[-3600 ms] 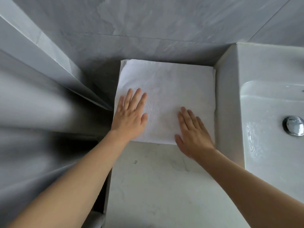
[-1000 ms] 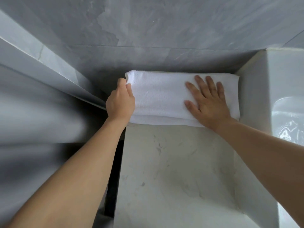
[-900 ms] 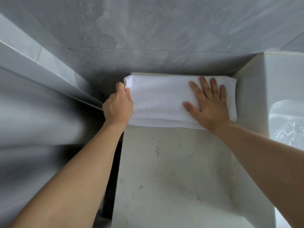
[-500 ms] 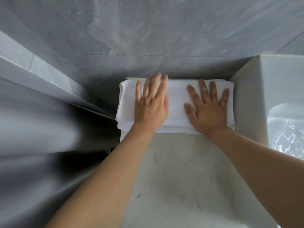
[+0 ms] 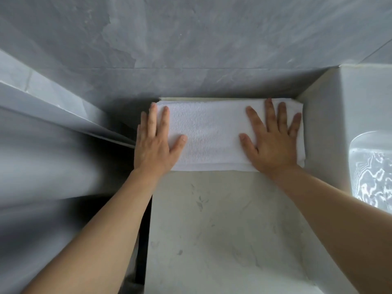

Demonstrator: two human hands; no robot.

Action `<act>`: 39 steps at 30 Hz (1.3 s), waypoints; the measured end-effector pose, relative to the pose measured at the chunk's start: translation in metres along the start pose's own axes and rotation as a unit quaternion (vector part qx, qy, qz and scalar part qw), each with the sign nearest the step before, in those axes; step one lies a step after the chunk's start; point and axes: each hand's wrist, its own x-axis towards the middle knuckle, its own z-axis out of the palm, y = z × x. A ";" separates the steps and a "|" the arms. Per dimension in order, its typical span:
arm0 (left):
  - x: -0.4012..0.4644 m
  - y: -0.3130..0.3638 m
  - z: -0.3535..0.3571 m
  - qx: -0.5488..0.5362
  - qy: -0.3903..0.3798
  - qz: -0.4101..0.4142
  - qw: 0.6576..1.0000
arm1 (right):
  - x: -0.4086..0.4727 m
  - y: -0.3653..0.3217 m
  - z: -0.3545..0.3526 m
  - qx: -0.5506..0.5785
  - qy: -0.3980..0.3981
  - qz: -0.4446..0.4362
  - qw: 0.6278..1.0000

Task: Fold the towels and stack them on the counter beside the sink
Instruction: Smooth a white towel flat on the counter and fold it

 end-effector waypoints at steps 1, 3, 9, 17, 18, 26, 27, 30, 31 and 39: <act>-0.001 -0.003 -0.002 -0.018 -0.009 -0.013 1.000 | 0.000 0.000 0.000 0.001 0.002 0.000 1.000; -0.002 -0.001 -0.004 -0.007 -0.022 -0.038 0.999 | 0.000 -0.001 0.001 -0.002 0.005 0.001 1.000; -0.004 0.045 -0.003 0.071 0.054 0.057 0.994 | 0.000 -0.002 0.002 -0.009 0.004 0.005 1.000; -0.006 0.034 0.006 0.099 0.019 0.049 0.994 | -0.001 -0.002 -0.003 -0.011 -0.005 0.005 1.000; -0.005 0.037 0.004 0.100 0.007 0.040 0.994 | -0.003 -0.002 -0.005 -0.016 -0.015 0.010 1.000; -0.059 0.052 -0.013 0.080 -0.021 0.024 0.996 | -0.076 -0.011 -0.039 0.031 -0.088 0.047 0.995; -0.072 0.056 -0.013 0.070 -0.023 0.013 0.997 | -0.093 -0.013 -0.044 0.042 -0.074 0.036 0.996; -0.107 0.076 -0.017 0.009 -0.012 -0.008 1.000 | -0.140 -0.015 -0.061 0.056 -0.056 0.006 0.997; -0.117 0.085 -0.020 -0.017 0.002 0.005 1.000 | -0.152 -0.014 -0.066 0.064 -0.032 -0.005 0.997; -0.191 0.175 -0.021 -0.143 0.160 0.166 0.962 | -0.227 0.023 -0.108 0.089 0.162 -0.058 0.981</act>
